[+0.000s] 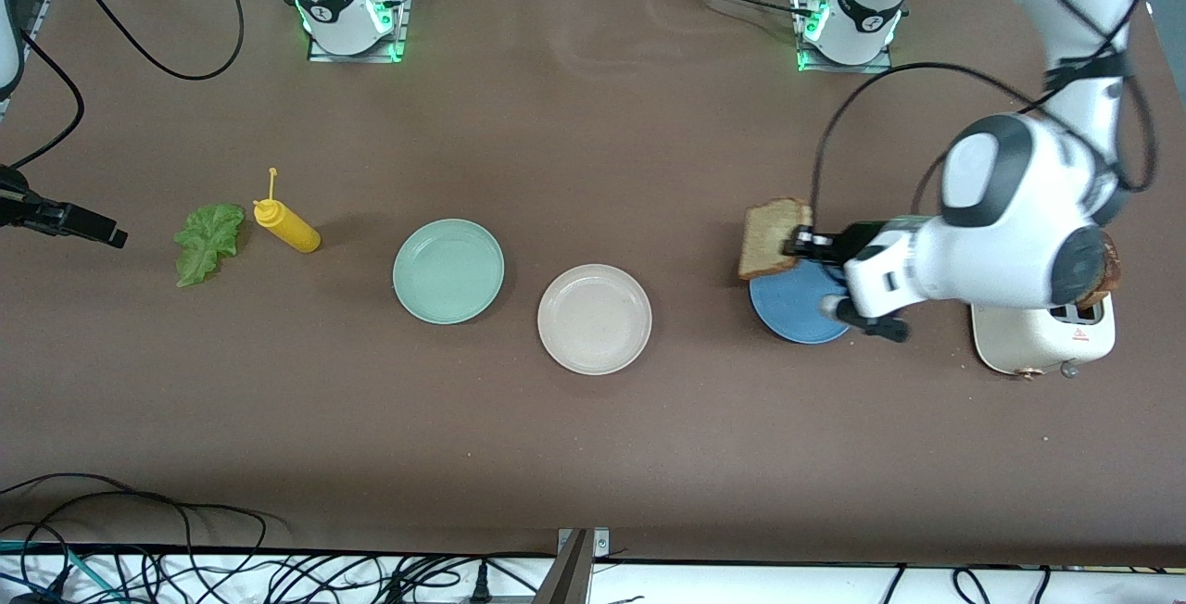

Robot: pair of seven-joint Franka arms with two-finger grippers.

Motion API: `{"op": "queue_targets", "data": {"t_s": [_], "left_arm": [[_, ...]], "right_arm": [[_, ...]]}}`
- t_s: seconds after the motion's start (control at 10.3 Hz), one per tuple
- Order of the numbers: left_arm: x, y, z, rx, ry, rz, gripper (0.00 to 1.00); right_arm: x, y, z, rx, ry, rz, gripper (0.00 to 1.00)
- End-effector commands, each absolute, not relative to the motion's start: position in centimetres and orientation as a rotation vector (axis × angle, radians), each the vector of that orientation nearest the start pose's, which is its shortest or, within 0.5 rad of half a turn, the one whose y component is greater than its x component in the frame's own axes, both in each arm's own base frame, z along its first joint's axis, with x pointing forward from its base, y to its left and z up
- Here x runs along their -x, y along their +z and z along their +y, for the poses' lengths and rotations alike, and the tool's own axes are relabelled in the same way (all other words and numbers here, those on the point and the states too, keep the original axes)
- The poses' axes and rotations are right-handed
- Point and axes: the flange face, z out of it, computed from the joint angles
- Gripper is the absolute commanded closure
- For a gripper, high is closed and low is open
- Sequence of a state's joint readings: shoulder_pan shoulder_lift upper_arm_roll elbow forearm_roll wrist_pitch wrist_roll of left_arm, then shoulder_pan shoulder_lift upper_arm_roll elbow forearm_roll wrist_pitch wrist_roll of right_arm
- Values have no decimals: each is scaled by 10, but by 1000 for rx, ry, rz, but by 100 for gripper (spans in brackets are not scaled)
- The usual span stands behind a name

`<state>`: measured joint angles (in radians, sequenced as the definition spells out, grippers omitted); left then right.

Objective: Make sandwich on beige plate with both arms
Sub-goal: 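Lift the toast out and carry it to the beige plate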

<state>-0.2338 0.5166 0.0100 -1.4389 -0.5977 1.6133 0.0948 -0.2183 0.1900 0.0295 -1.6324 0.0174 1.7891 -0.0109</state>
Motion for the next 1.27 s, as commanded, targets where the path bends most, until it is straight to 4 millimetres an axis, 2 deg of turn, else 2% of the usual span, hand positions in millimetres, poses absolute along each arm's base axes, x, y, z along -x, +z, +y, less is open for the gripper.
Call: {"op": "queue_targets", "data": {"t_s": [0.0, 0.19, 0.29, 0.58, 0.78, 1.17], "left_arm": [[-648, 356, -253, -2380, -494, -121, 100], [-658, 313, -292, -2197, -453, 64, 100], [-661, 302, -313, -2150, -415, 95, 100], [-671, 263, -365, -2202, -256, 132, 100], [-671, 245, -378, -2204, -200, 158, 100], [-670, 228, -379, -2173, -173, 115, 100]], "right_arm": [[-605, 506, -119, 3093, 54, 271, 0], [-606, 506, -120, 3093, 51, 274, 0], [-605, 505, -120, 3093, 56, 274, 0], [-606, 504, -121, 3093, 56, 276, 0], [-605, 504, -123, 3092, 58, 283, 0], [-605, 504, -123, 3092, 60, 283, 0]]}}
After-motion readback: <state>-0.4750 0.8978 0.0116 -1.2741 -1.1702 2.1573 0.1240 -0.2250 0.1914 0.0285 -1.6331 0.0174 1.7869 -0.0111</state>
